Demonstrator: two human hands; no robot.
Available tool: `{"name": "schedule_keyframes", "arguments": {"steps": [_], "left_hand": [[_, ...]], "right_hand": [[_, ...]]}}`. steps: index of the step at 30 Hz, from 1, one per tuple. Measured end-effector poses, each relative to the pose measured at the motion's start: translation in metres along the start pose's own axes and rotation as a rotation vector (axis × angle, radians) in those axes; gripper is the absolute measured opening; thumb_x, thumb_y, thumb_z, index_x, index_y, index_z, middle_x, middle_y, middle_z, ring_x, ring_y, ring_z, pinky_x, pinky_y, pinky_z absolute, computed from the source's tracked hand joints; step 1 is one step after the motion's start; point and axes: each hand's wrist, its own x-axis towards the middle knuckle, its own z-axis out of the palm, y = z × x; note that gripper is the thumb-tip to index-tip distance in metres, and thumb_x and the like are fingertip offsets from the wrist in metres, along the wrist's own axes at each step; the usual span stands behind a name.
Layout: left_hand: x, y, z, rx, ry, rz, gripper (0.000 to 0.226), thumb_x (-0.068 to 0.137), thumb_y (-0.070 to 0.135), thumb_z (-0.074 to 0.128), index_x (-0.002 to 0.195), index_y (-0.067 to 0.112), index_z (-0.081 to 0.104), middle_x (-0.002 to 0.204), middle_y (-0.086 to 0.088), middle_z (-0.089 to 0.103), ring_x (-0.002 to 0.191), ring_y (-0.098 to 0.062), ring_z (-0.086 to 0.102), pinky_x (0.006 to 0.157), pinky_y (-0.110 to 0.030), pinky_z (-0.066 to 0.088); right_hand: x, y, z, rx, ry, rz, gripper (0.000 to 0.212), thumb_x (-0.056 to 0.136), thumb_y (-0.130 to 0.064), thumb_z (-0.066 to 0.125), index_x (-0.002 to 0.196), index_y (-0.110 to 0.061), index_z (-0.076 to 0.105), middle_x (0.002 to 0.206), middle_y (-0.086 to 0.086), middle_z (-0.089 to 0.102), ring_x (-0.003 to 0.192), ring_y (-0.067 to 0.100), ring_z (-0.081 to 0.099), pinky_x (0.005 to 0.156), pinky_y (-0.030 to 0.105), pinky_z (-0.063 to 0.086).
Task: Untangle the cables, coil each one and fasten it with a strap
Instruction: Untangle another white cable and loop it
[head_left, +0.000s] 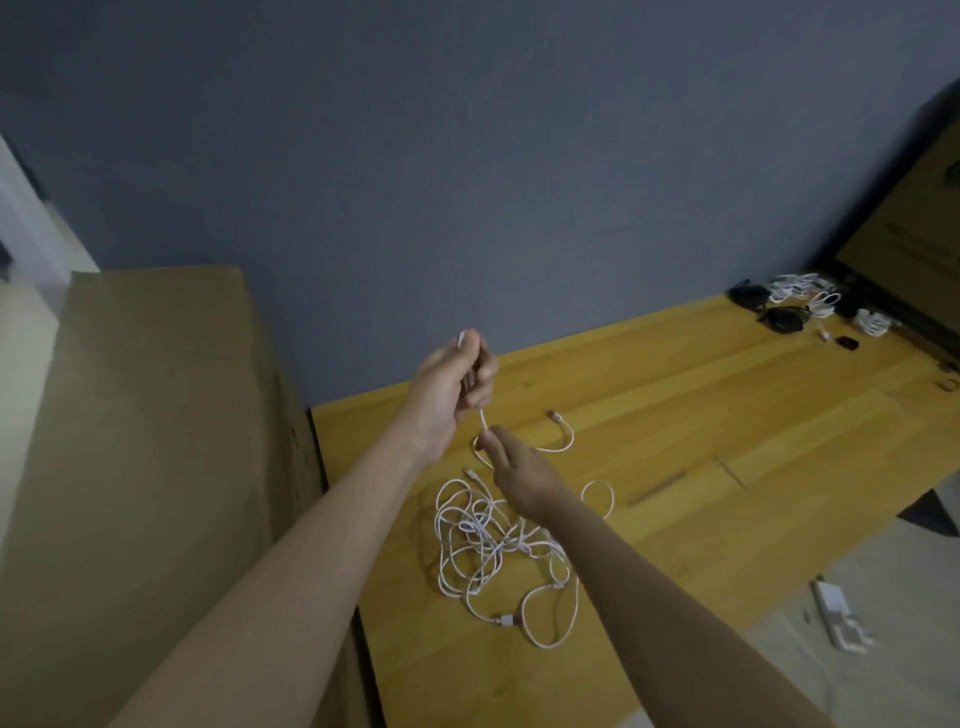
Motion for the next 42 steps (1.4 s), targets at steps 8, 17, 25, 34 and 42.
{"name": "schedule_keyframes", "arguments": {"steps": [8, 17, 25, 34, 42], "left_hand": [[0.0, -0.02, -0.002, 0.548, -0.002, 0.128, 0.011, 0.104, 0.011, 0.029, 0.095, 0.016, 0.032, 0.094, -0.001, 0.059, 0.056, -0.006, 0.062, 0.064, -0.019, 0.052], [-0.013, -0.031, -0.005, 1.334, -0.273, 0.058, 0.011, 0.103, 0.029, 0.031, 0.108, 0.019, 0.032, 0.1, 0.012, 0.066, 0.075, -0.02, 0.066, 0.074, -0.037, 0.05], [-0.017, -0.026, -0.004, 1.352, -0.425, -0.065, 0.026, 0.093, 0.052, 0.05, 0.082, 0.029, 0.043, 0.08, 0.001, 0.061, 0.068, -0.019, 0.057, 0.062, -0.037, 0.044], [-0.012, -0.019, 0.001, 1.01, -0.235, 0.026, 0.024, 0.096, 0.031, 0.055, 0.074, 0.021, 0.057, 0.06, 0.011, 0.045, 0.053, -0.003, 0.04, 0.054, -0.024, 0.03], [-0.009, -0.006, 0.005, 0.286, -0.013, -0.081, 0.031, 0.1, 0.016, 0.045, 0.069, 0.011, 0.049, 0.043, 0.01, 0.027, 0.036, -0.003, 0.02, 0.037, -0.015, 0.015]], "right_hand": [[-0.053, 0.022, 0.034, -0.329, 0.29, -0.307, 0.015, 0.101, -0.031, 0.035, 0.097, -0.018, 0.041, 0.071, 0.003, 0.058, 0.061, 0.026, 0.053, 0.052, 0.032, 0.026], [-0.061, 0.025, -0.027, -0.464, 0.535, -0.736, 0.018, 0.102, -0.028, 0.043, 0.103, -0.015, 0.055, 0.073, 0.006, 0.053, 0.068, 0.023, 0.048, 0.059, 0.031, 0.038], [-0.048, 0.044, -0.078, -0.303, 0.421, -0.401, 0.011, 0.088, -0.02, 0.065, 0.089, -0.01, 0.066, 0.087, 0.002, 0.061, 0.085, 0.022, 0.055, 0.072, 0.03, 0.043], [-0.031, 0.036, -0.103, -0.513, 0.39, -0.063, 0.013, 0.089, -0.021, 0.064, 0.096, -0.014, 0.073, 0.096, 0.006, 0.058, 0.101, 0.028, 0.053, 0.068, 0.032, 0.039], [-0.034, 0.04, -0.079, -0.333, 0.199, -0.022, 0.02, 0.093, -0.023, 0.061, 0.106, -0.015, 0.073, 0.101, 0.005, 0.06, 0.09, 0.025, 0.059, 0.065, 0.031, 0.035]]}}
